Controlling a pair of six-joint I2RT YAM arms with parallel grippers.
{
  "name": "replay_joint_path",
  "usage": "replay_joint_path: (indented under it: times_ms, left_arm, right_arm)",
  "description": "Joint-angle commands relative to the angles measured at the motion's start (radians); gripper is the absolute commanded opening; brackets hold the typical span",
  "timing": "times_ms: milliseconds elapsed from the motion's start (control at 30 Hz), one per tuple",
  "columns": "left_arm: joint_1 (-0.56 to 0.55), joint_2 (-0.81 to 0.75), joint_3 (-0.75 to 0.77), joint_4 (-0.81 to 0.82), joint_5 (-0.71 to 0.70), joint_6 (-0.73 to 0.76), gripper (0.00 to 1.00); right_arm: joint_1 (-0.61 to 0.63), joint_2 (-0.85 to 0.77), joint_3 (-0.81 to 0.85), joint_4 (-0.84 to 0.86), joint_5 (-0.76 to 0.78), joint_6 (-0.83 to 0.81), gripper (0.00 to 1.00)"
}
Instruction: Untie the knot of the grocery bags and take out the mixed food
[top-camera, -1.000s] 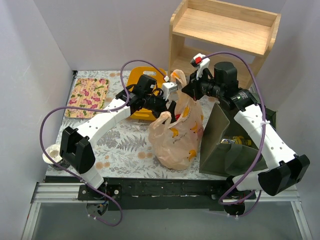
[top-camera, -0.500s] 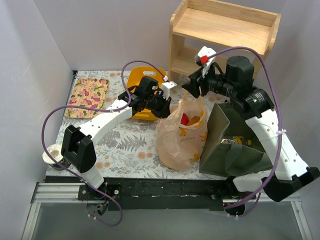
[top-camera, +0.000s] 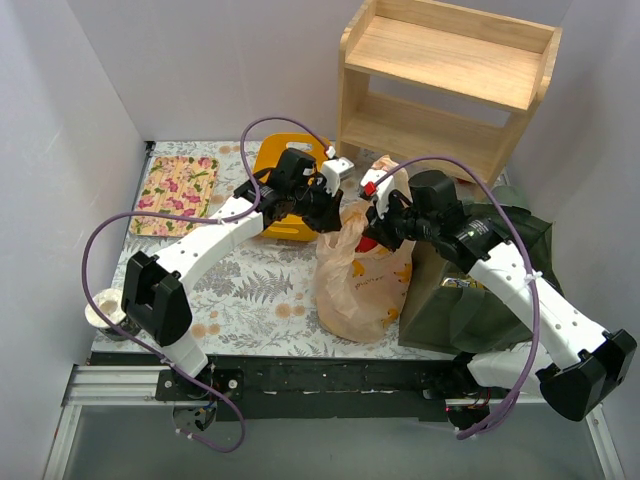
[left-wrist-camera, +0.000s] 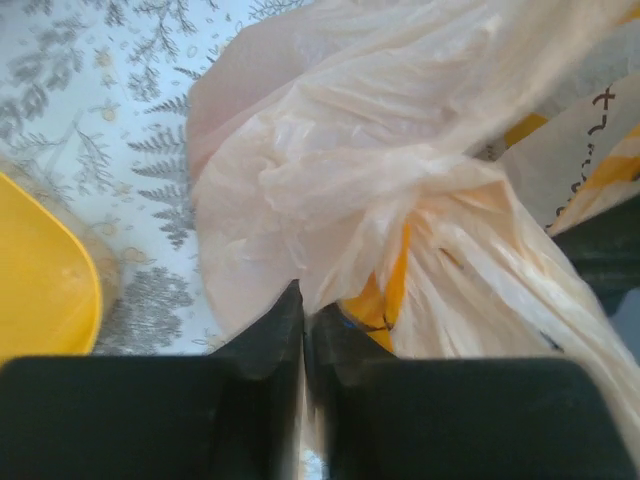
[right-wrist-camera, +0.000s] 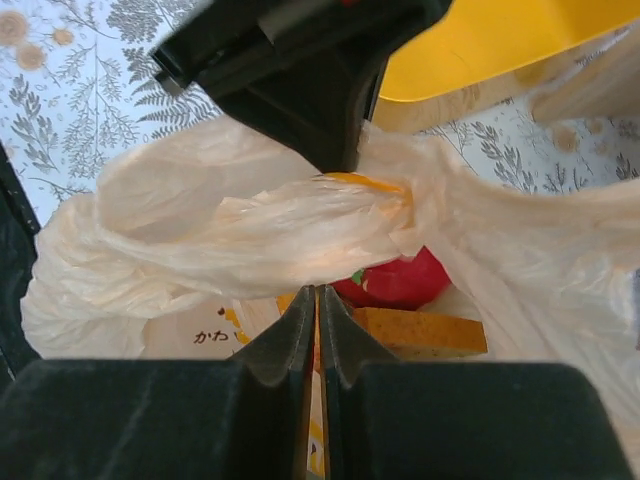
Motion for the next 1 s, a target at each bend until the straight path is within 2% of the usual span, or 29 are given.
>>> replay_joint_path:
  times_ms: [0,33,100,233,267,400,533,633,767,800,900,967]
  left_arm:
    - [0.023,-0.083,0.094,-0.036,-0.044,-0.018,0.35]
    - [0.027,-0.091,0.111,-0.05,-0.029,-0.014,0.49]
    - [0.029,-0.12,0.151,-0.085,0.031,0.002,0.64]
    - [0.029,-0.169,0.236,-0.113,0.181,0.029,0.79]
    - [0.029,-0.168,0.247,-0.126,0.277,0.048,0.79]
    - [0.023,-0.13,0.221,-0.171,0.397,0.048,0.79]
    - [0.015,-0.113,0.156,-0.185,0.384,0.059,0.79]
    - [-0.003,-0.125,0.106,-0.214,0.408,0.108,0.72]
    - [-0.052,-0.142,0.024,-0.254,0.436,0.18,0.42]
    - [-0.068,-0.14,0.004,-0.299,0.44,0.247,0.28]
    - [-0.107,-0.14,-0.007,-0.445,0.441,0.388,0.09]
    - [-0.147,-0.178,-0.042,-0.479,0.395,0.489,0.06]
  right_arm:
    - [-0.002,-0.059,0.001,0.053,0.061,0.026,0.09]
    - [-0.003,-0.061,0.001,0.052,0.07,0.027,0.08]
    - [-0.011,-0.062,0.004,0.049,0.089,0.024,0.06]
    - [-0.037,-0.055,0.012,0.021,0.119,0.041,0.02]
    - [-0.04,-0.052,0.006,0.018,0.124,0.043,0.01]
    - [-0.048,-0.001,0.001,0.003,0.139,0.069,0.01]
    - [-0.052,0.03,-0.007,0.013,0.098,0.092,0.01]
    - [-0.052,0.015,-0.042,0.029,0.073,0.109,0.01]
    - [-0.052,-0.021,-0.139,0.069,0.081,0.109,0.01]
    - [-0.052,-0.024,-0.151,0.072,0.072,0.095,0.01]
    - [-0.051,-0.039,-0.189,0.055,0.025,0.069,0.01]
    - [-0.046,-0.044,-0.227,0.02,-0.012,0.066,0.01]
